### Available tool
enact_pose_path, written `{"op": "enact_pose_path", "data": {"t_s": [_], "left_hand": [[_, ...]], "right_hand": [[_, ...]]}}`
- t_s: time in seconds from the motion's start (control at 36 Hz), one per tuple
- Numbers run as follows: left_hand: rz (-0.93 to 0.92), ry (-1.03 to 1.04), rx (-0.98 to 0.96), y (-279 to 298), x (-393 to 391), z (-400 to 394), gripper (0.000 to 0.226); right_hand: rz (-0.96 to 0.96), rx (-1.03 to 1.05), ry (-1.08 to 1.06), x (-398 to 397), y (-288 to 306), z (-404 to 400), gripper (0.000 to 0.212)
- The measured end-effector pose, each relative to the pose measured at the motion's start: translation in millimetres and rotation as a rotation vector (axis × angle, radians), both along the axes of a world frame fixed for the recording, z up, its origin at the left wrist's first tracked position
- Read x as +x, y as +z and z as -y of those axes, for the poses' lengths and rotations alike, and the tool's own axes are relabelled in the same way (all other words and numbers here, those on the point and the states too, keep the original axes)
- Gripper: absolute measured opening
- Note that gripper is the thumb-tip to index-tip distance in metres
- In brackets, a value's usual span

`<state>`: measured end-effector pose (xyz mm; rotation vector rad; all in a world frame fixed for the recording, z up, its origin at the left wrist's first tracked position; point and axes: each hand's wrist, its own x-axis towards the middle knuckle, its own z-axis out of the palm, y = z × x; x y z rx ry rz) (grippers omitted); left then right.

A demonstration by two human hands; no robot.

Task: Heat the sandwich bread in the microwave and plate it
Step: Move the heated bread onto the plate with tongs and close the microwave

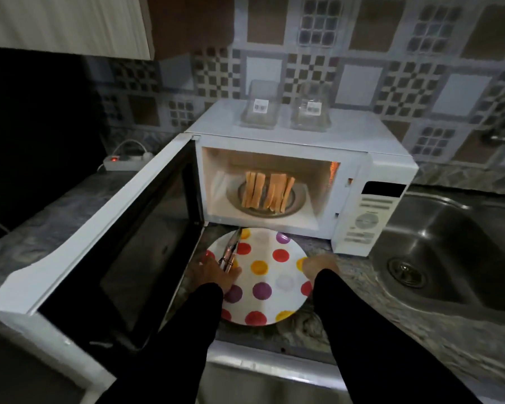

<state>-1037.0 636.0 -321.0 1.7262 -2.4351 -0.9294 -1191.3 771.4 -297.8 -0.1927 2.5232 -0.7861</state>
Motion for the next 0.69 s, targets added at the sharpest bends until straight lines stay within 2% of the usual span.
{"op": "enact_pose_path", "data": {"t_s": [0.08, 0.25, 0.56, 0.61, 0.69], "left_hand": [[0.059, 0.049, -0.021, -7.9, 1.8, 3.3, 0.094], [0.053, 0.102, -0.028, -14.3, 1.5, -1.4, 0.081], [0.039, 0.076, -0.018, -26.2, 1.4, -1.2, 0.073], [0.035, 0.057, -0.016, -24.8, 1.7, -3.8, 0.067], [0.003, 0.019, -0.113, -19.7, 3.5, -8.3, 0.048]], "right_hand": [[-0.004, 0.018, 0.016, -1.4, -10.7, 6.7, 0.041], [-0.01, 0.095, 0.07, -3.9, -20.8, 6.7, 0.046], [-0.168, 0.207, 0.15, 6.4, -33.7, -1.3, 0.044], [-0.166, 0.186, 0.133, 8.8, -32.3, -3.7, 0.042], [-0.239, 0.147, 0.085, 14.9, -25.8, -3.9, 0.036]]}}
